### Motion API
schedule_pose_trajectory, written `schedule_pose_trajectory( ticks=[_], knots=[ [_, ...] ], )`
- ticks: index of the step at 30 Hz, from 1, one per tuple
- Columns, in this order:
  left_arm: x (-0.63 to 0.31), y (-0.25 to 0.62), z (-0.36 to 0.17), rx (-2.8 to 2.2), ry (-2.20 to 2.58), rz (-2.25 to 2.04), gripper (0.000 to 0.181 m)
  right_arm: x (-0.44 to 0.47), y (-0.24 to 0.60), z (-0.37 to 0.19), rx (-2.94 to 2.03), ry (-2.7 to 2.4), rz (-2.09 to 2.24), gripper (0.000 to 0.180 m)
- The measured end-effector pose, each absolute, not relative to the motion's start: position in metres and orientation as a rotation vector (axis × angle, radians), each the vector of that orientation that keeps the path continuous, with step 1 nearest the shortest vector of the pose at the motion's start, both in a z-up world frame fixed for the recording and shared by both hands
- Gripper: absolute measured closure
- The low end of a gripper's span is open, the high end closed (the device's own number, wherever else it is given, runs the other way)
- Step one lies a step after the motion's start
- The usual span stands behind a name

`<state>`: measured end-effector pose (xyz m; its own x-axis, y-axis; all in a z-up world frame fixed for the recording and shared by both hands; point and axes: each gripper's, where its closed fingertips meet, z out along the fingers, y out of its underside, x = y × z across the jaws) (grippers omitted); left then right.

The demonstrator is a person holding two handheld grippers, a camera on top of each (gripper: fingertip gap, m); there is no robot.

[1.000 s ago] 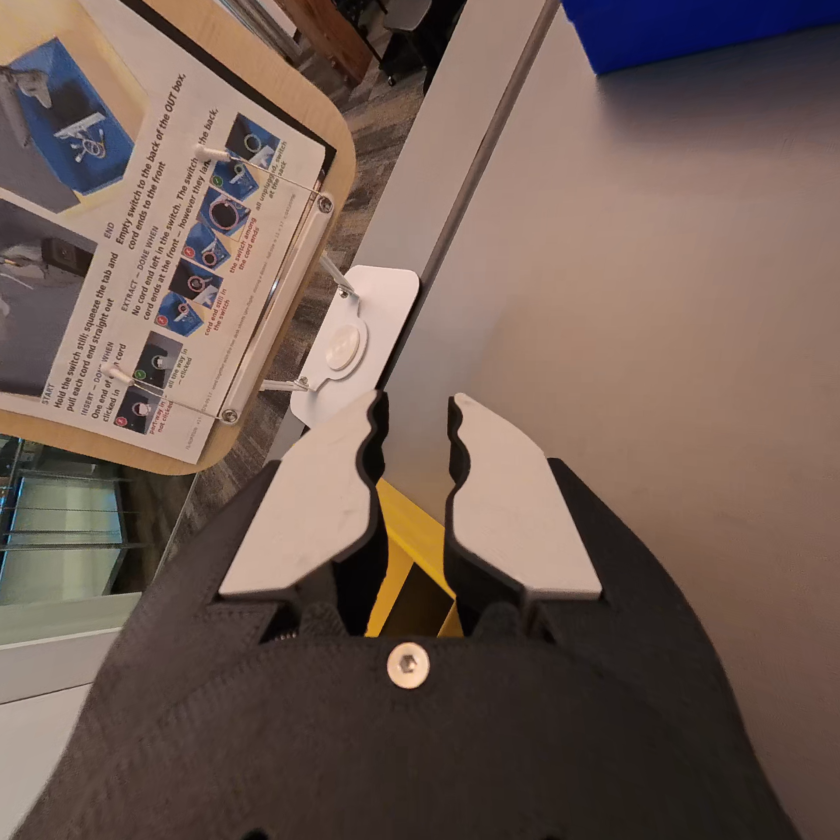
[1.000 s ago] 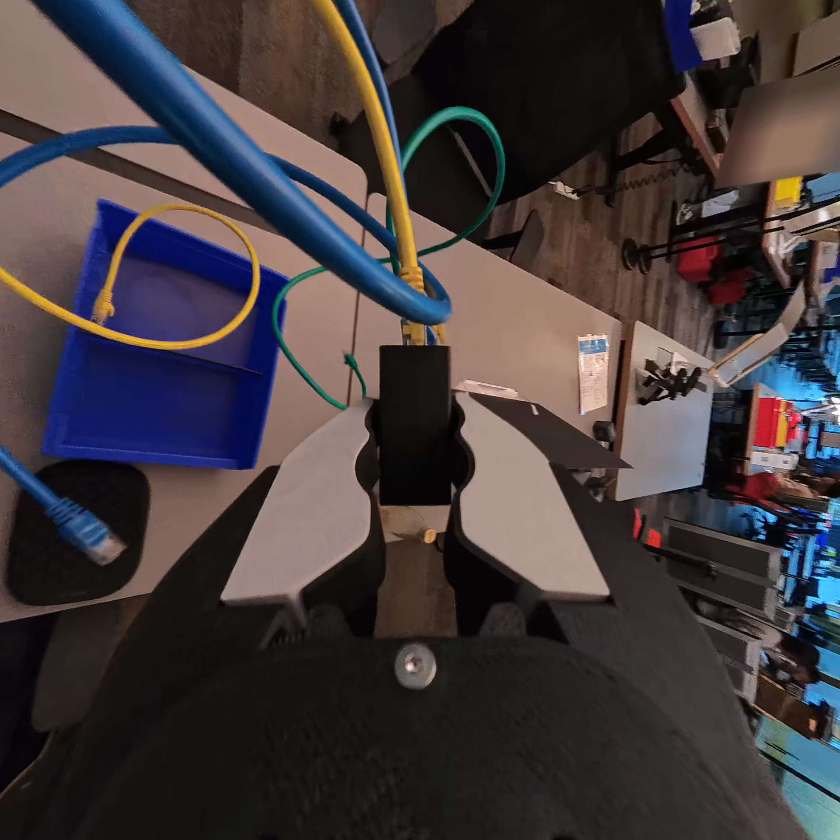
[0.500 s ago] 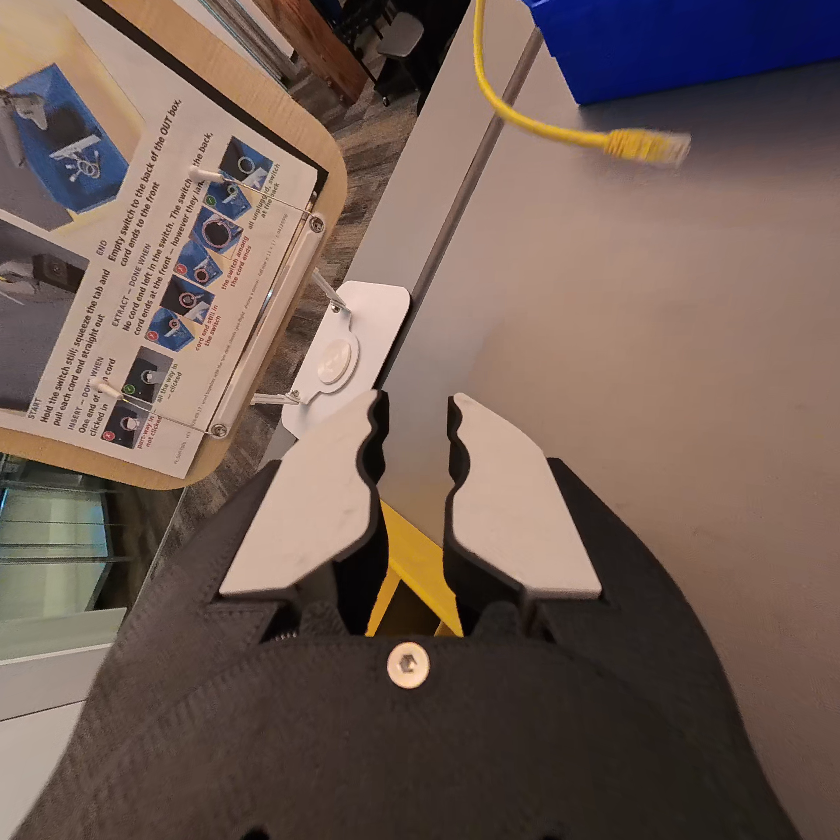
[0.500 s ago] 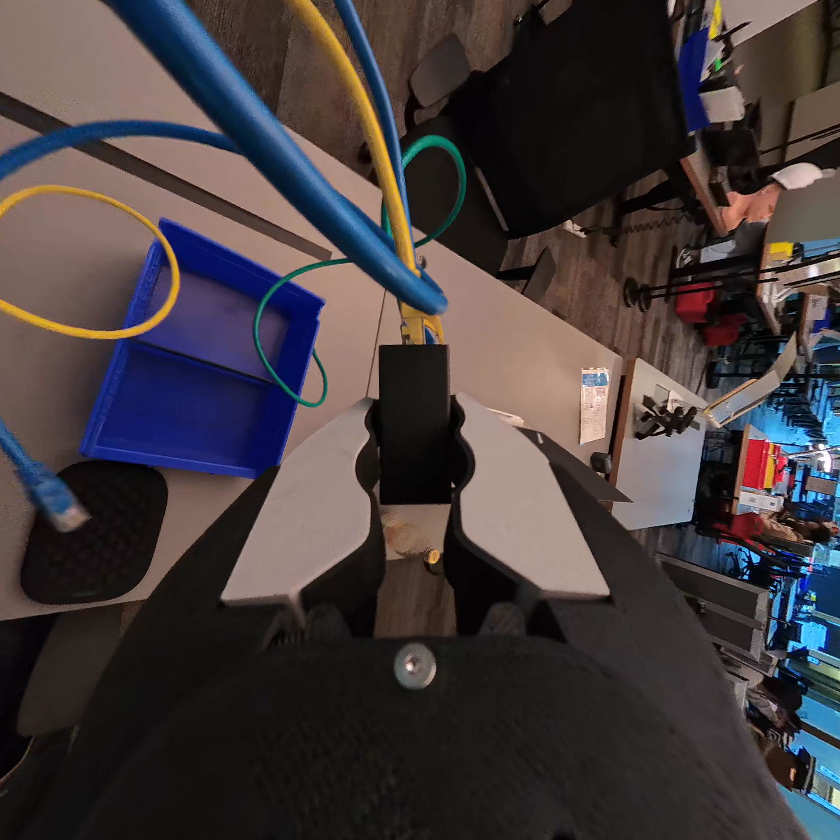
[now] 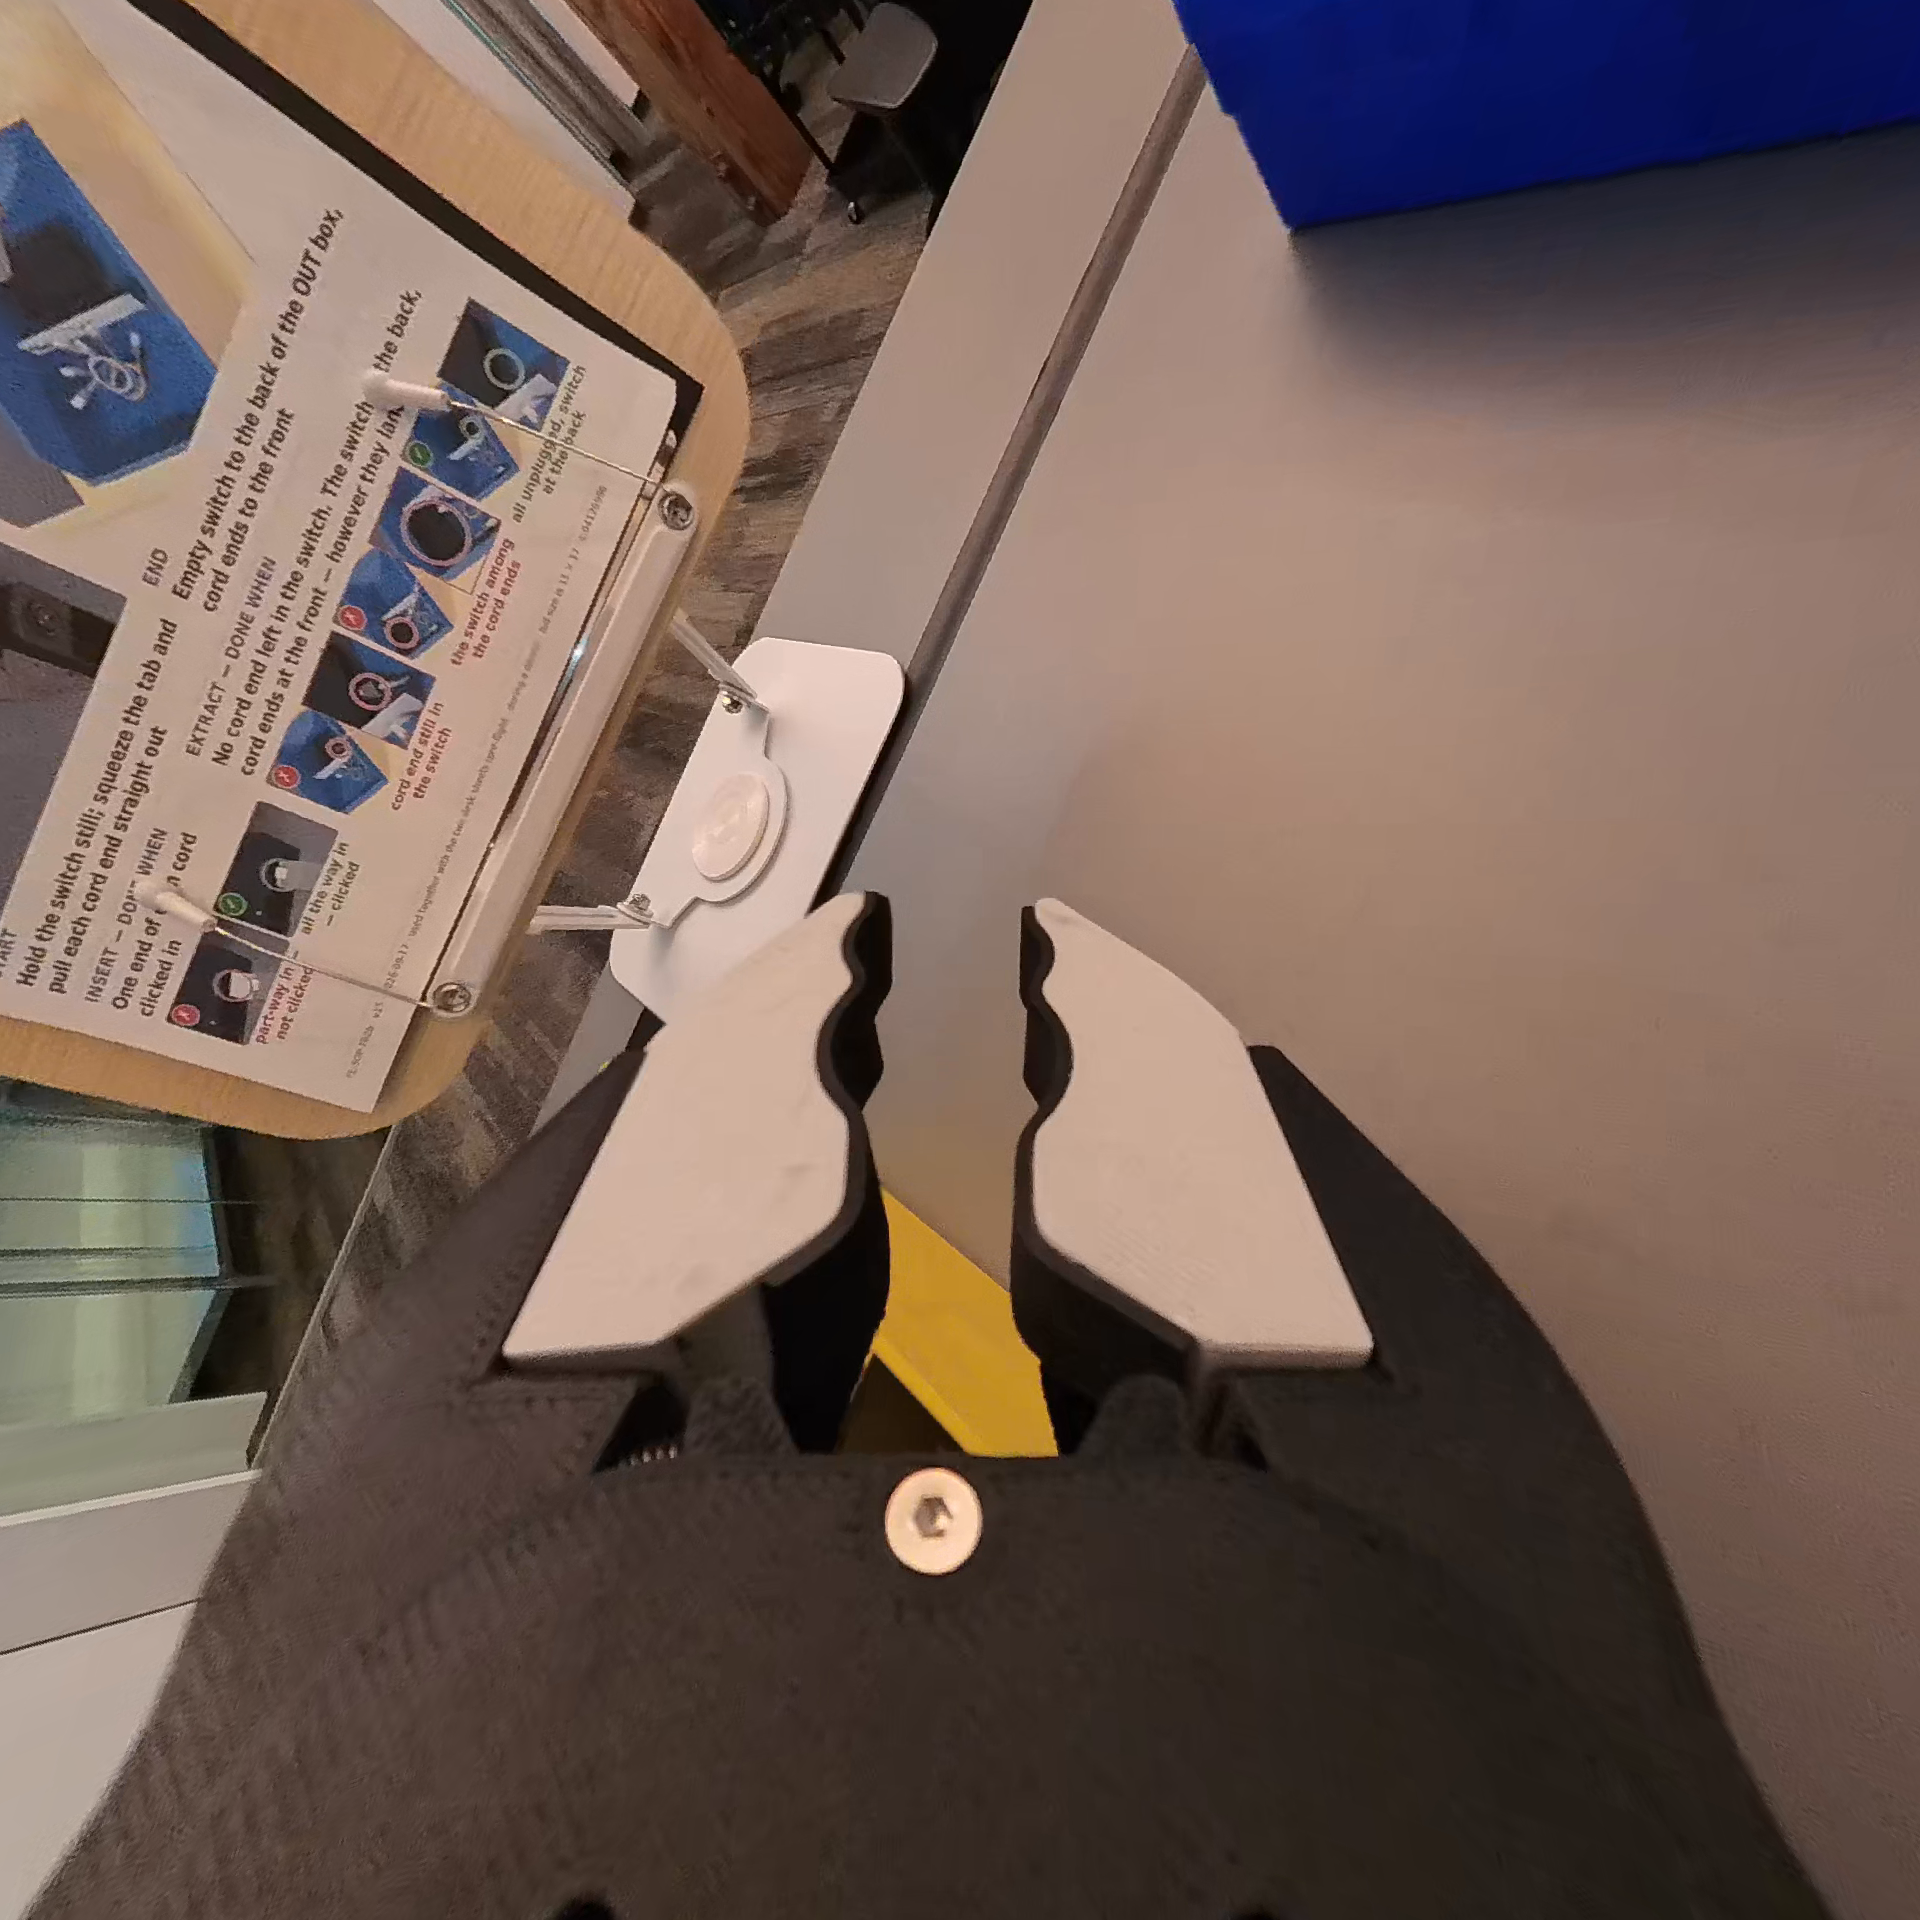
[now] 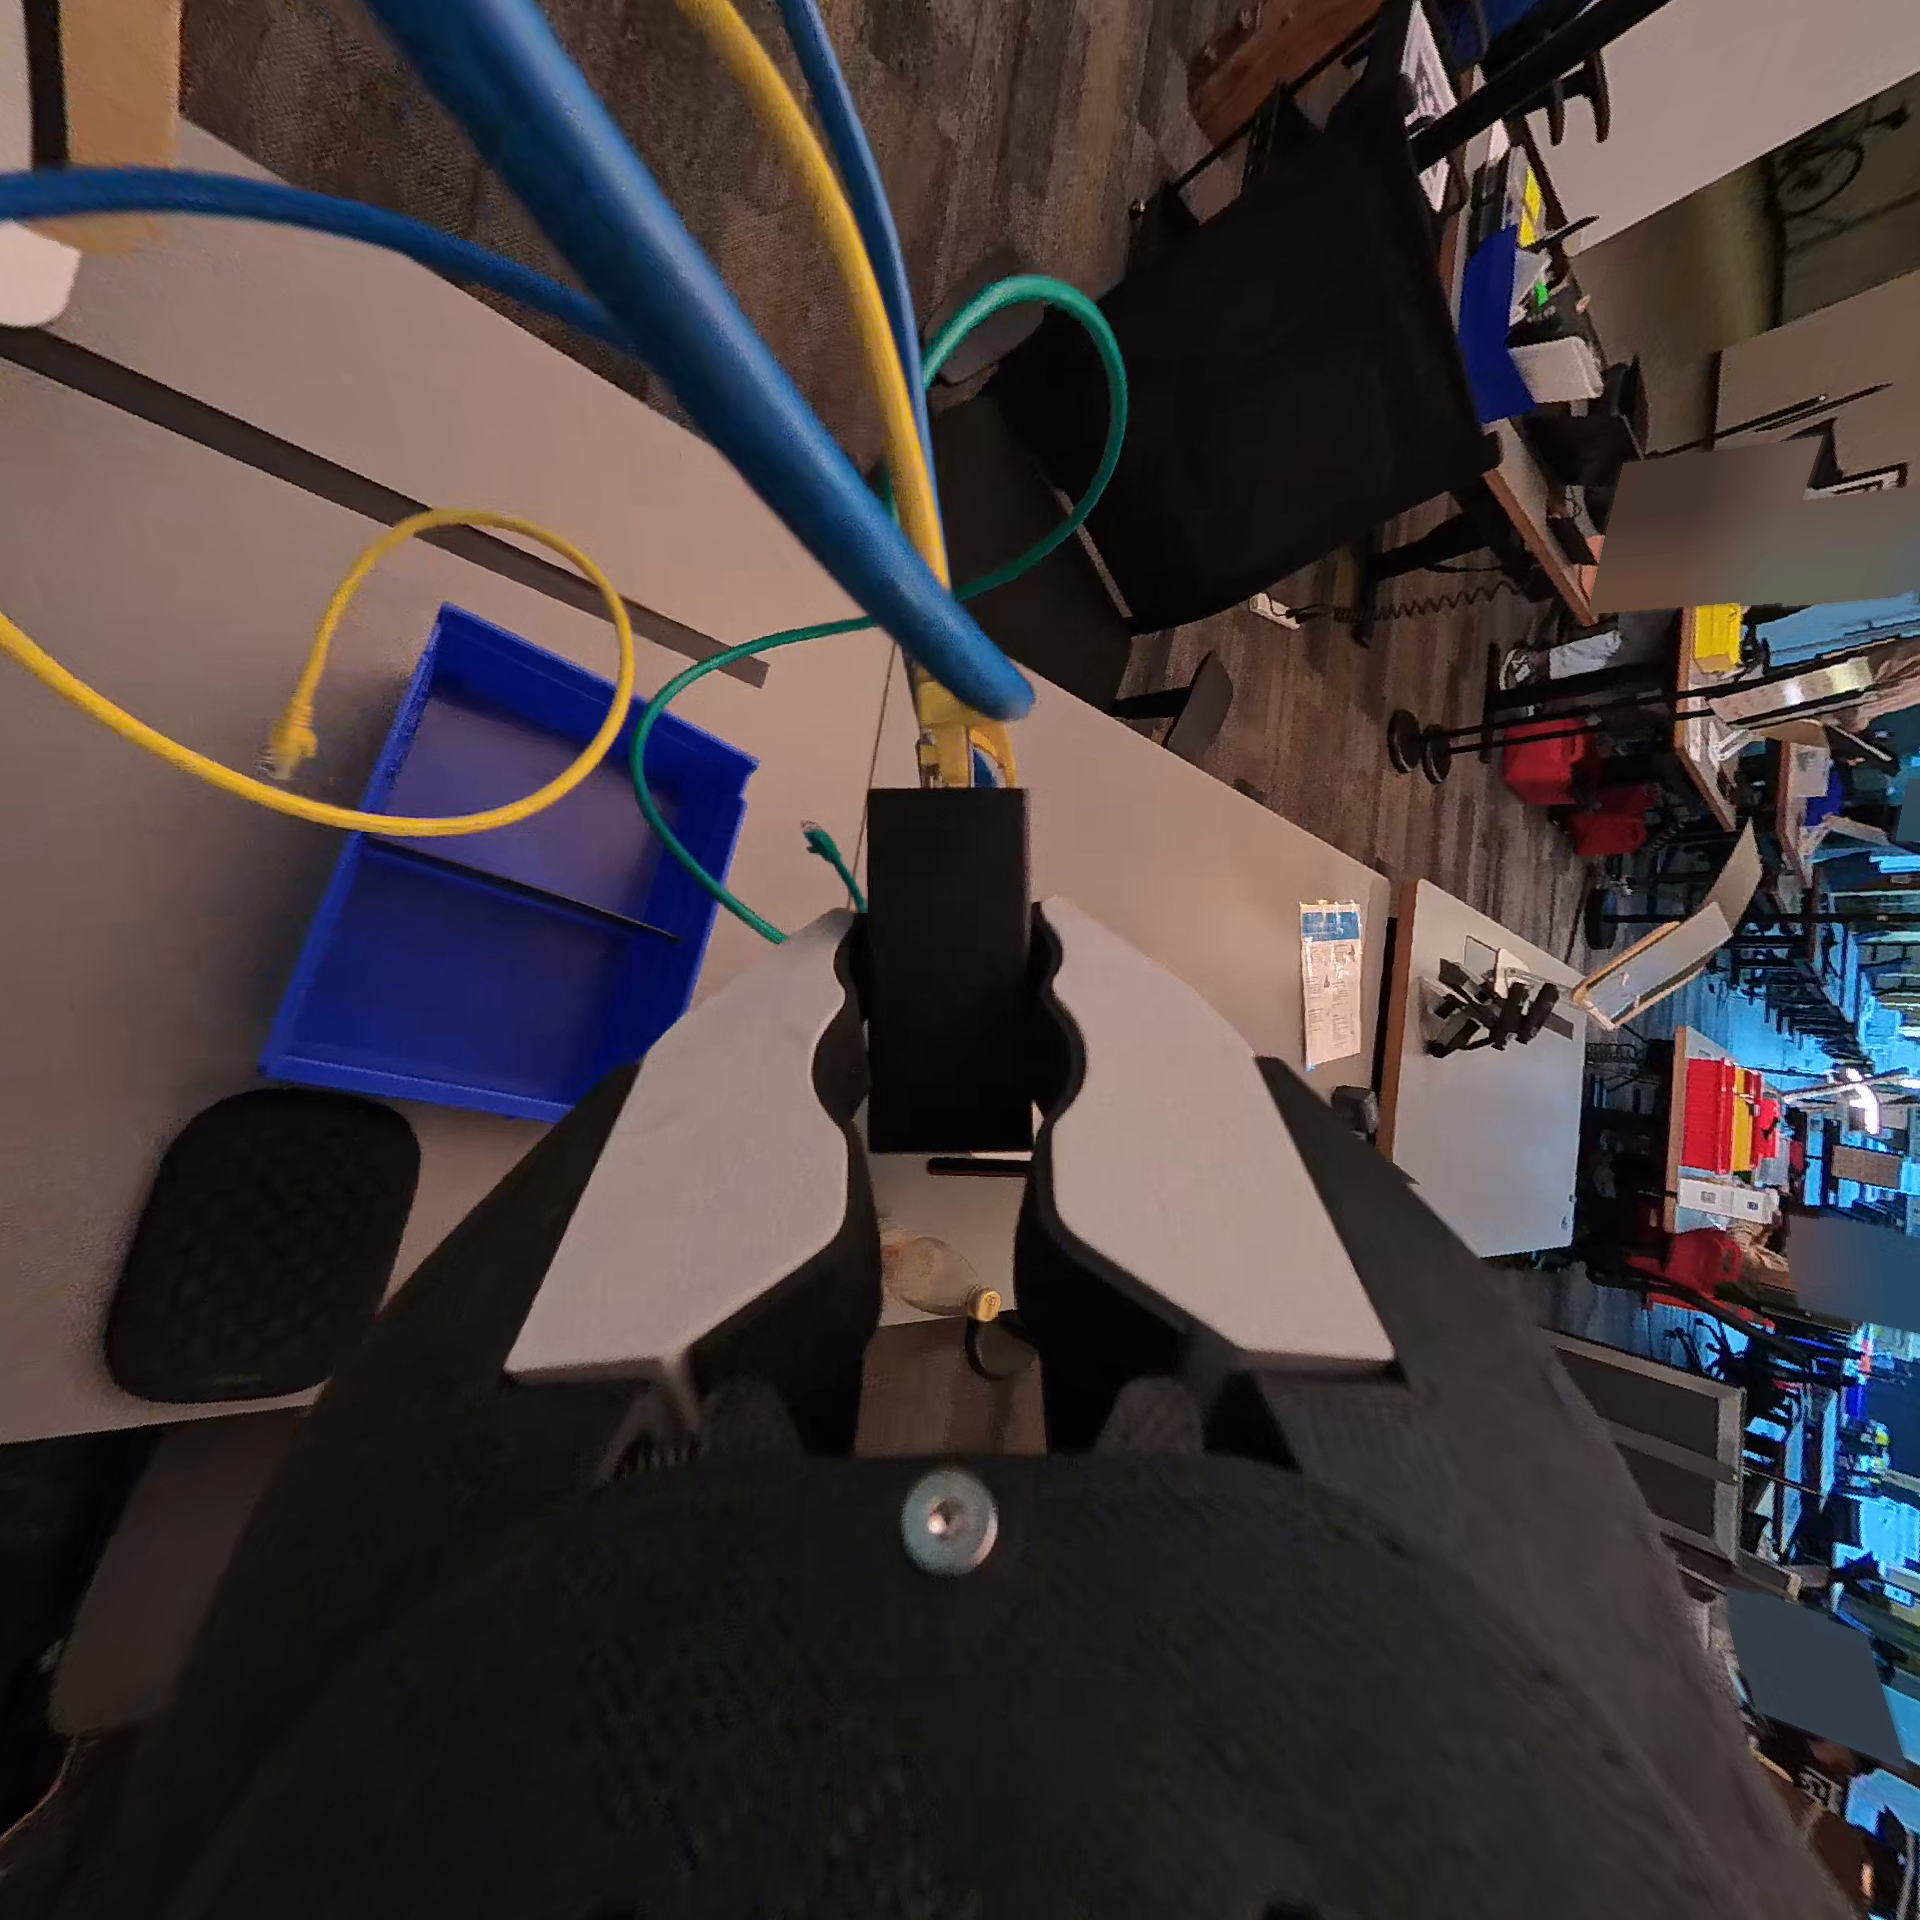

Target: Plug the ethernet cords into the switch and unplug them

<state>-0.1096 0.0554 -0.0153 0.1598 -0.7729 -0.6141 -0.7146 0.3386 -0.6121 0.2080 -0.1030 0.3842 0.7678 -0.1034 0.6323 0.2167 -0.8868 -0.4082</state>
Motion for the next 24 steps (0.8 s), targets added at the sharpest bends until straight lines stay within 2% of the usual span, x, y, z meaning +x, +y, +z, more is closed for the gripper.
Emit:
schedule_pose_trajectory(
  ticks=[1,8,13,19,20,22,24],
  knots=[
    [-0.109,0.054,-0.016,-1.387,1.571,-0.071,0.158,0.208,-0.103,0.381,-2.505,-0.086,-0.916,0.151],
    [-0.100,0.050,-0.018,-1.390,1.552,-0.110,0.159,0.221,-0.094,0.342,-2.566,-0.091,-0.769,0.151],
    [-0.071,0.033,-0.010,-1.506,1.346,-0.632,0.158,0.240,-0.088,0.290,-2.591,-0.159,-0.670,0.151],
    [-0.049,0.037,-0.042,-1.667,1.262,-0.867,0.133,0.271,-0.091,0.230,-2.581,-0.225,-0.616,0.152],
    [-0.044,0.036,-0.043,-1.714,1.252,-0.884,0.133,0.276,-0.091,0.223,-2.571,-0.227,-0.607,0.152],
    [-0.031,0.027,-0.031,-1.780,1.181,-0.972,0.147,0.285,-0.092,0.209,-2.564,-0.228,-0.581,0.152],
    [-0.014,0.013,-0.013,-1.716,1.177,-1.028,0.146,0.291,-0.092,0.198,-2.553,-0.235,-0.562,0.152]
  ],
)
